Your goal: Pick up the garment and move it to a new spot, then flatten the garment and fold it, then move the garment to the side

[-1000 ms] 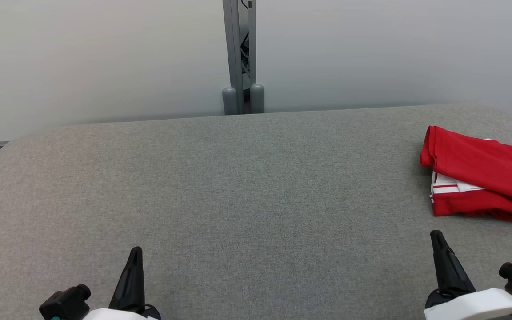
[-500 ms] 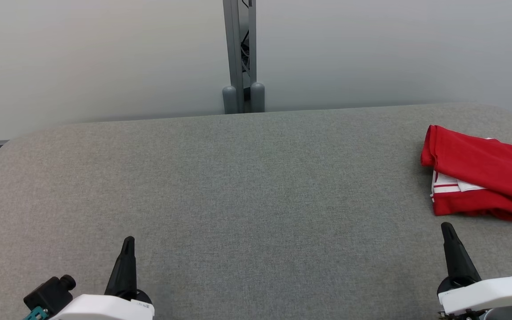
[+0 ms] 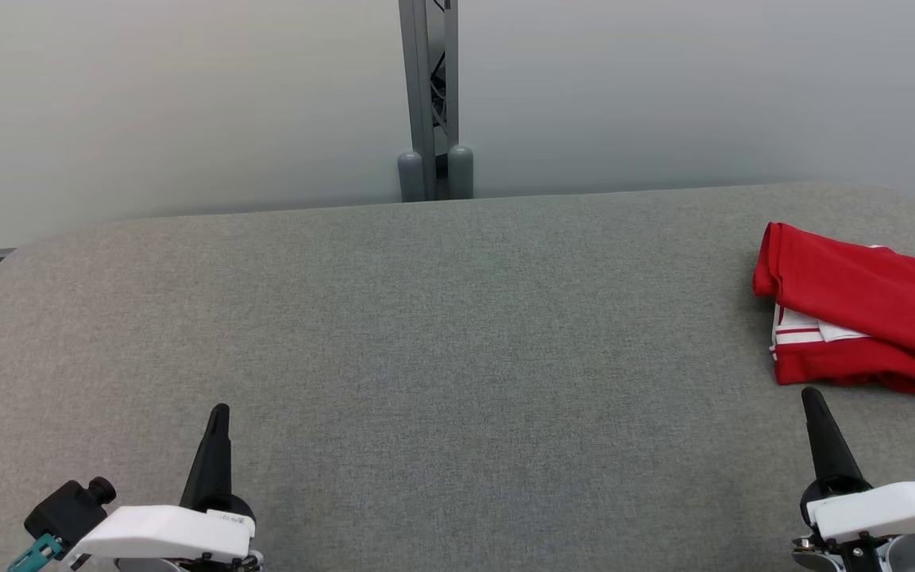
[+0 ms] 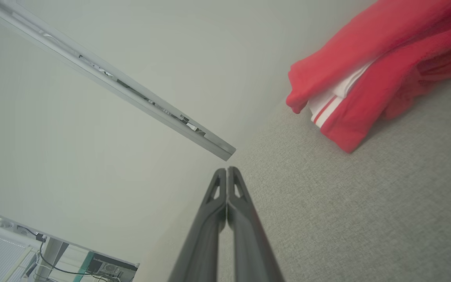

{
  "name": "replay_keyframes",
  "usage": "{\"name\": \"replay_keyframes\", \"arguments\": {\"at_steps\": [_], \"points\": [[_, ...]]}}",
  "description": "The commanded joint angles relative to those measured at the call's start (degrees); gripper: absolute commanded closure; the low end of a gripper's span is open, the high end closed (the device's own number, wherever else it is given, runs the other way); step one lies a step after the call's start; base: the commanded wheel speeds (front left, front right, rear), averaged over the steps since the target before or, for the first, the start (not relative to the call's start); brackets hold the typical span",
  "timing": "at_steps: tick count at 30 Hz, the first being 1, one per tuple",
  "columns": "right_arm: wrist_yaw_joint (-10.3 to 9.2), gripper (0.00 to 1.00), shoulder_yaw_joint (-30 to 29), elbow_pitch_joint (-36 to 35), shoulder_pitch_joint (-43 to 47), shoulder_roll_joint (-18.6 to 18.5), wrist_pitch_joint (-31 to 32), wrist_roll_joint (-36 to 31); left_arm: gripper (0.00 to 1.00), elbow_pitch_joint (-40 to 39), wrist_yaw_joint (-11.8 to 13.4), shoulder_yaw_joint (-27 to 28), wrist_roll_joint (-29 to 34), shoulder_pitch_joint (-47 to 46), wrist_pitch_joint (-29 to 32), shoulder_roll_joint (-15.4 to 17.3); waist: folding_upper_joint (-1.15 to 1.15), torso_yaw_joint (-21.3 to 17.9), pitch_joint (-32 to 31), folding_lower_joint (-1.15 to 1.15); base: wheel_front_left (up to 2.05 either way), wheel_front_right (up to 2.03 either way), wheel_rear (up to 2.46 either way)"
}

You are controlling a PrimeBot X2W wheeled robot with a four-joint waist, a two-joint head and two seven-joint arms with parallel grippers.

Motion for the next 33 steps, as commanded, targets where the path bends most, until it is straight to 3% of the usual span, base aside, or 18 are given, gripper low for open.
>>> {"name": "replay_keyframes", "arguments": {"at_steps": [1,33], "points": [[0.01,1.0,-0.5,-0.3,-1.4,-0.5,0.6,1.8,1.0,-0.2,-0.5,0.5,-1.8,-1.8,0.4,0.5,0.0,0.0,0.0,0.0,0.0,0.0,0.0],[0.0,1.0,-4.5,2.0,-4.6,-0.1,6.1,18.7,1.0,3.0,-3.0,3.7,-18.8,-6.4,4.7,0.2,0.0,0.1,0.4,0.0,0.0,0.0,0.0]]}}
